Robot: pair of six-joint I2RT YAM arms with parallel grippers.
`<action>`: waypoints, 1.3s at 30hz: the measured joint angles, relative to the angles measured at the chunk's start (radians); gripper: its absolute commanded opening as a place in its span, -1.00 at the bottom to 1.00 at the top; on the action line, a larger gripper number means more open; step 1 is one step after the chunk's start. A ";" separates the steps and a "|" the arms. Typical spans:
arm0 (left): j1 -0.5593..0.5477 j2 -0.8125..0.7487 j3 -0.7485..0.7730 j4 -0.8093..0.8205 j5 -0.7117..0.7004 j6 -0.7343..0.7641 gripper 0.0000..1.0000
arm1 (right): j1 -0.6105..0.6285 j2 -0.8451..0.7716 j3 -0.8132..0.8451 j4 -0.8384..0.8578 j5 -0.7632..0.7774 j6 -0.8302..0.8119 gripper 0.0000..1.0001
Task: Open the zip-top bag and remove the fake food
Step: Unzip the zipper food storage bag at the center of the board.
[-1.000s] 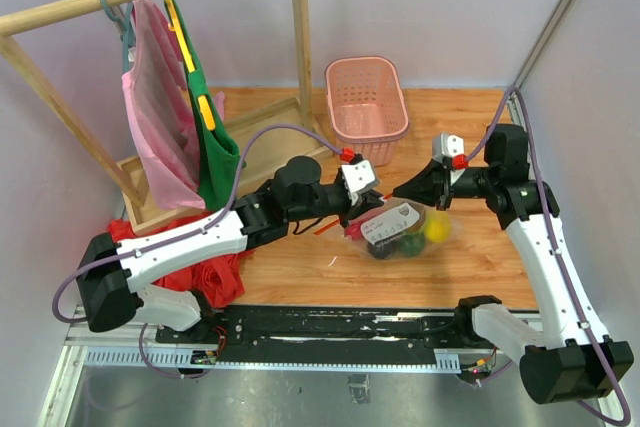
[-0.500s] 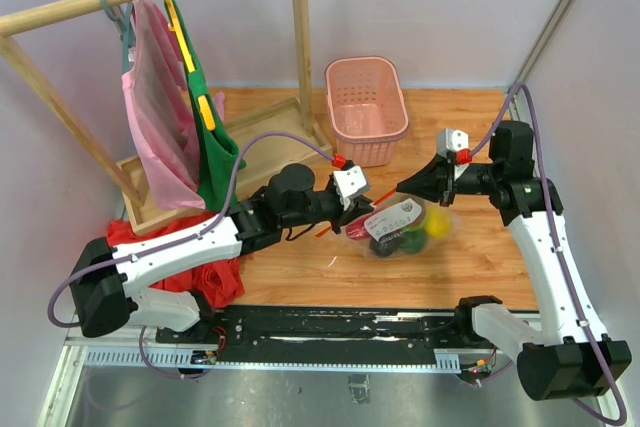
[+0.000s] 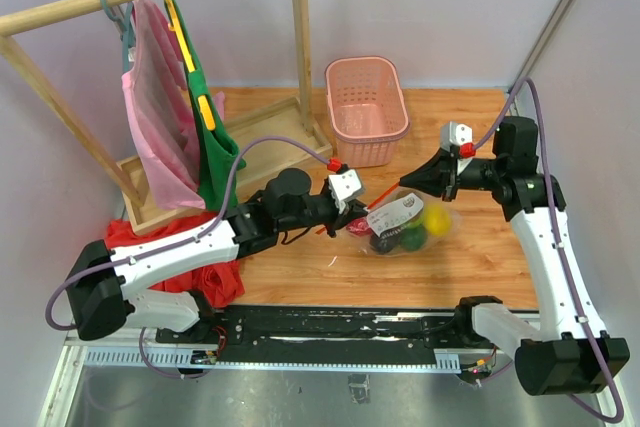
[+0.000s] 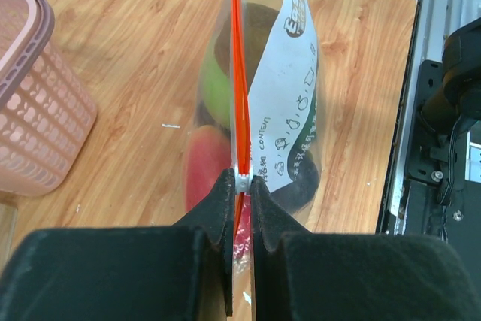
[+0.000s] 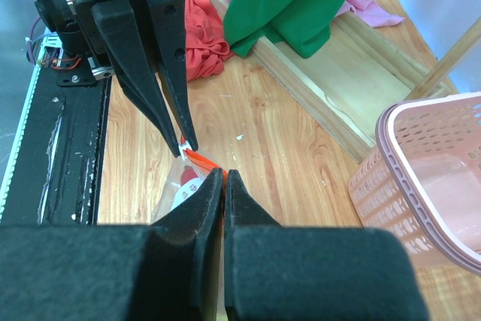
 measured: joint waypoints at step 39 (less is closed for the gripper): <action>0.023 -0.119 -0.188 -0.028 -0.041 -0.041 -0.99 | -0.057 0.058 0.105 -0.180 0.001 -0.139 -0.99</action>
